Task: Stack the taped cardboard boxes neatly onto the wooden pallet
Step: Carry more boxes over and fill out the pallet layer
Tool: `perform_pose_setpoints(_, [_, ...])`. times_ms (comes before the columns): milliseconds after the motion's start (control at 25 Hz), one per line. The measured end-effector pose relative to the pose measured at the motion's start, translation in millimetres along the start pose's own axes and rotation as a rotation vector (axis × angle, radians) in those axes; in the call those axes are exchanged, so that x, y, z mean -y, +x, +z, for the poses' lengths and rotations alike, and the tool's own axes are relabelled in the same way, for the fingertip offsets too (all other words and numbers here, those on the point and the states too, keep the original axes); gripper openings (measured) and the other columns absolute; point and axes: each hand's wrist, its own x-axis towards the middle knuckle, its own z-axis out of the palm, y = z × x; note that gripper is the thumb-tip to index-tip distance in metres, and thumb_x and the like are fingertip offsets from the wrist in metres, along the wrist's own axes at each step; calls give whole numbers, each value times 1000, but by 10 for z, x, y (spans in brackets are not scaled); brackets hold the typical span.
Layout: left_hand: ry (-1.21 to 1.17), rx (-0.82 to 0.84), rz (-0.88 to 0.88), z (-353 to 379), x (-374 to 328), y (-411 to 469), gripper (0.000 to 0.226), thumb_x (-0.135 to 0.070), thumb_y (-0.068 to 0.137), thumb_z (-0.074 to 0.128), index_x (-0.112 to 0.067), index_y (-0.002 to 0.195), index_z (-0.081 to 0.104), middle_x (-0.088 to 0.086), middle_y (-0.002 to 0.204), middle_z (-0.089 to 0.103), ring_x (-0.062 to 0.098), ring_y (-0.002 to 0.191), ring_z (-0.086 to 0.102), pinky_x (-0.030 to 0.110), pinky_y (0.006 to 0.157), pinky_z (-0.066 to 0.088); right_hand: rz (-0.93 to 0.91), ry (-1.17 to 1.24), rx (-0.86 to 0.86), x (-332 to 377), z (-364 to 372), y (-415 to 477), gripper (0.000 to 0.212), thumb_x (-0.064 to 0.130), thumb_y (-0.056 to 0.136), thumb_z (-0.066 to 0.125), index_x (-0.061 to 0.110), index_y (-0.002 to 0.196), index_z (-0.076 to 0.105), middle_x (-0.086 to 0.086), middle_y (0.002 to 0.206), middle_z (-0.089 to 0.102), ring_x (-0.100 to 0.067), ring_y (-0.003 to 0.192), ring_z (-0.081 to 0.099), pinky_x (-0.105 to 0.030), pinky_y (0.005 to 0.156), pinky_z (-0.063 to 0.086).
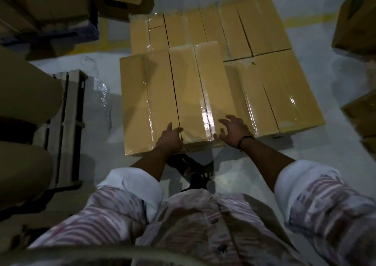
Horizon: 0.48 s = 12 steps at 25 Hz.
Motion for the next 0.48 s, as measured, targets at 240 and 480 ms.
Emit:
perform_pose_setpoints(240, [48,-107,29,360,-300,-728,64,-22,91,71,-27,150,47,11,170,13,37,143,41,48,110,46,-84,9,-93,-260,205,-765,58,33,91,65,25,146,47,-5,157,32,-35,137,34,-49,109,37])
perform_pose_setpoints(480, [153,-151,29,681,-360,-1172,68,-26,92,72,-18,153,44,10,169,18,33,133,54,41,102,49,-37,-14,-175,-681,359,-1326,55,29,92,61,27,145,48,-5,154,37,-34,135,37,-46,109,39])
